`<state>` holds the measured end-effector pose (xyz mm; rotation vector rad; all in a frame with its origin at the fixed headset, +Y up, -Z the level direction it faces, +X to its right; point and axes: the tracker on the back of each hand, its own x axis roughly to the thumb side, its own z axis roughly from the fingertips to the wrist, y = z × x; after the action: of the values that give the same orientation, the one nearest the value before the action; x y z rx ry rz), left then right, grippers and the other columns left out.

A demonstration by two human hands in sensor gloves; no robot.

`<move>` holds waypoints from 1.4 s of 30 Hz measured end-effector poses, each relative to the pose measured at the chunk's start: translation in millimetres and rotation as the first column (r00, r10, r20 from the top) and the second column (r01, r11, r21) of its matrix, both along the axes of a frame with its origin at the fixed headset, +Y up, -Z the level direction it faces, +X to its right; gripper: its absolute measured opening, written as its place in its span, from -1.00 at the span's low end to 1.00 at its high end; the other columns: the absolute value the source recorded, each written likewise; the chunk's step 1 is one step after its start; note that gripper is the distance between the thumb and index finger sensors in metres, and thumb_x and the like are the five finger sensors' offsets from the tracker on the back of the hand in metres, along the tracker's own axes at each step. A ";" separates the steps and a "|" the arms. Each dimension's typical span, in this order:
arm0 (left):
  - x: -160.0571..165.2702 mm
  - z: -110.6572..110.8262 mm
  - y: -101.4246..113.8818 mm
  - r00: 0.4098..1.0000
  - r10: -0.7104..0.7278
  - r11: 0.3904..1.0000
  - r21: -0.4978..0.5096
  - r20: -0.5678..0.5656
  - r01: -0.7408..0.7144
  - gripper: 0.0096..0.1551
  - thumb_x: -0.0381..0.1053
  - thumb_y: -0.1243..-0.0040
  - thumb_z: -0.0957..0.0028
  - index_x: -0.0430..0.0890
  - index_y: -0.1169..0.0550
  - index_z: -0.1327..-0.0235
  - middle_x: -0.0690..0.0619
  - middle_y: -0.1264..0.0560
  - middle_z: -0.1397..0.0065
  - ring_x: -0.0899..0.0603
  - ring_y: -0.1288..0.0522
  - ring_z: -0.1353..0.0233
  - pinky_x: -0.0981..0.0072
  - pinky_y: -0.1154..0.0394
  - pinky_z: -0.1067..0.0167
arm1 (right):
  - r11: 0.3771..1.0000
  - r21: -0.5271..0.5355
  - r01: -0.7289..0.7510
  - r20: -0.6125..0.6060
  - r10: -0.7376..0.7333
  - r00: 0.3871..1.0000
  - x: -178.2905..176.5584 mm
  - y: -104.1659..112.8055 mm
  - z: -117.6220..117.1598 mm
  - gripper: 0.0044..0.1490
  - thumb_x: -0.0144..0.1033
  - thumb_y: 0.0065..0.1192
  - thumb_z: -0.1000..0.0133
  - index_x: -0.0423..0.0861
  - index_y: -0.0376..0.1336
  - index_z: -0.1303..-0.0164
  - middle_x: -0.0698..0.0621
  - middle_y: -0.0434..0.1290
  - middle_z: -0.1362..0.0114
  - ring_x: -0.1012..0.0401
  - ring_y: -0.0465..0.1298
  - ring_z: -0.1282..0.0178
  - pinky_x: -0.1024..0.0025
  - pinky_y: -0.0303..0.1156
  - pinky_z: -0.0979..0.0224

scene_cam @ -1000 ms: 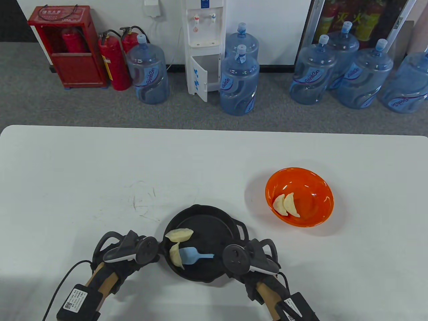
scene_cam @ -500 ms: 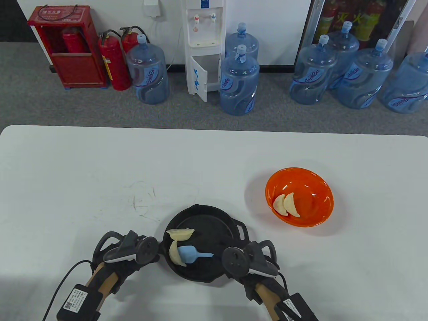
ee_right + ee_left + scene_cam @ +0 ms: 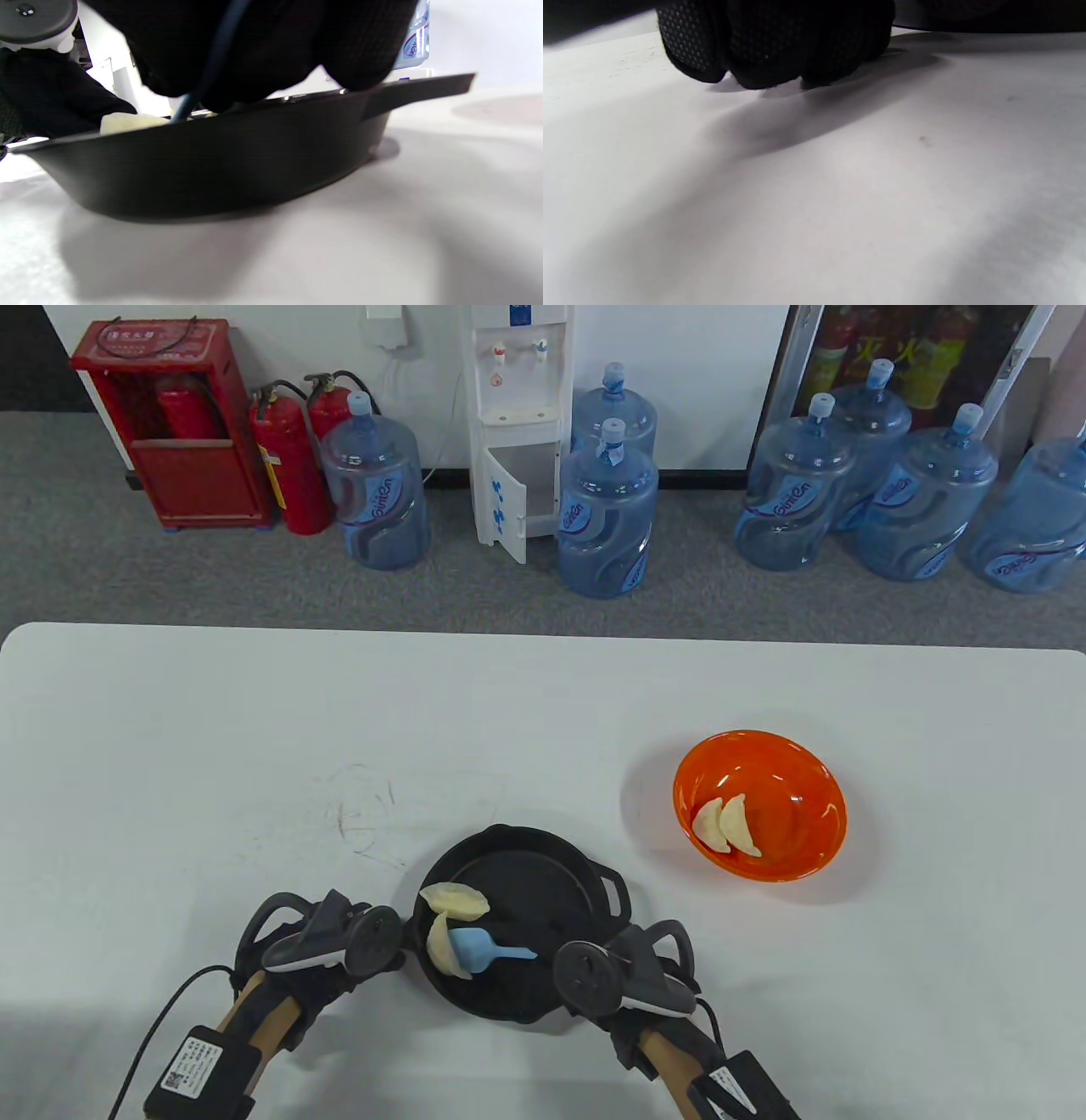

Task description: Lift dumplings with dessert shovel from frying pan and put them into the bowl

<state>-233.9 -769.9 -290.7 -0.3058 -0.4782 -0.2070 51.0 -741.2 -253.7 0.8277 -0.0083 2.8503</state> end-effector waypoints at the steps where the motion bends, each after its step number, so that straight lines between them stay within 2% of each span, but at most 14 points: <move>1: 0.0 0.0 0.0 1.000 0.000 1.000 0.000 0.000 0.000 -0.35 0.31 0.08 -0.02 0.01 -0.40 -0.28 0.16 -0.54 -0.05 0.02 -0.63 0.08 -0.08 -0.51 -0.35 | 1.000 0.001 -0.001 0.001 0.001 1.000 -0.4 0.0 0.3 -0.46 -0.06 0.26 -0.29 0.08 0.38 -0.49 -0.03 0.50 -0.38 0.30 0.56 0.06 0.11 0.55 -0.25; 10: -0.1 -0.1 -0.1 1.000 0.004 1.000 0.001 -0.002 -0.004 -0.36 0.31 0.09 -0.02 0.01 -0.41 -0.27 0.15 -0.54 -0.05 0.02 -0.63 0.08 -0.07 -0.51 -0.35 | 1.000 0.015 -0.016 -0.002 0.016 1.000 -2.5 -0.2 1.9 -0.45 -0.07 0.24 -0.29 0.08 0.38 -0.49 -0.04 0.50 -0.38 0.30 0.56 0.06 0.12 0.55 -0.24; 14: -0.1 -0.1 0.0 1.000 0.003 1.000 0.001 -0.003 -0.003 -0.35 0.31 0.09 -0.02 0.01 -0.40 -0.28 0.15 -0.54 -0.05 0.02 -0.63 0.08 -0.07 -0.51 -0.35 | 1.000 -0.013 0.003 -0.007 -0.004 1.000 -1.6 -0.5 0.7 -0.45 -0.11 0.18 -0.30 0.05 0.37 -0.51 -0.06 0.49 -0.38 0.29 0.55 0.05 0.11 0.54 -0.25; 28: -0.8 -0.5 -0.1 1.000 0.011 1.000 -0.005 -0.003 -0.011 -0.35 0.32 0.09 -0.02 0.01 -0.40 -0.28 0.18 -0.54 -0.05 0.02 -0.63 0.08 -0.07 -0.51 -0.35 | 0.971 -0.149 0.186 0.014 -0.186 0.983 27.1 0.1 -11.8 -0.46 -0.13 0.20 -0.30 0.05 0.38 -0.50 -0.06 0.49 -0.38 0.29 0.55 0.04 0.10 0.54 -0.27; 34: -1.2 -0.5 -0.3 1.000 0.015 1.000 -0.007 -0.002 -0.015 -0.34 0.32 0.09 -0.02 0.00 -0.40 -0.28 0.18 -0.54 -0.05 0.02 -0.63 0.08 -0.07 -0.51 -0.35 | 0.930 -0.213 0.300 0.055 -0.296 0.954 47.0 4.3 -17.6 -0.46 -0.13 0.20 -0.30 0.05 0.38 -0.50 -0.06 0.49 -0.38 0.29 0.55 0.04 0.10 0.54 -0.27; 42: -1.6 -0.5 -0.2 1.000 0.019 1.000 -0.013 -0.001 -0.019 -0.34 0.32 0.09 -0.02 0.00 -0.40 -0.29 0.17 -0.54 -0.06 0.02 -0.63 0.08 -0.07 -0.51 -0.35 | 0.875 -0.181 0.449 0.135 -0.430 0.893 71.9 23.2 -18.1 -0.46 -0.13 0.20 -0.30 0.04 0.39 -0.50 -0.06 0.49 -0.37 0.29 0.55 0.04 0.10 0.54 -0.26</move>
<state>-235.5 -770.1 -291.2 -0.3140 -0.4813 -0.1856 122.9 -718.0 -271.7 0.5639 0.0784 2.4028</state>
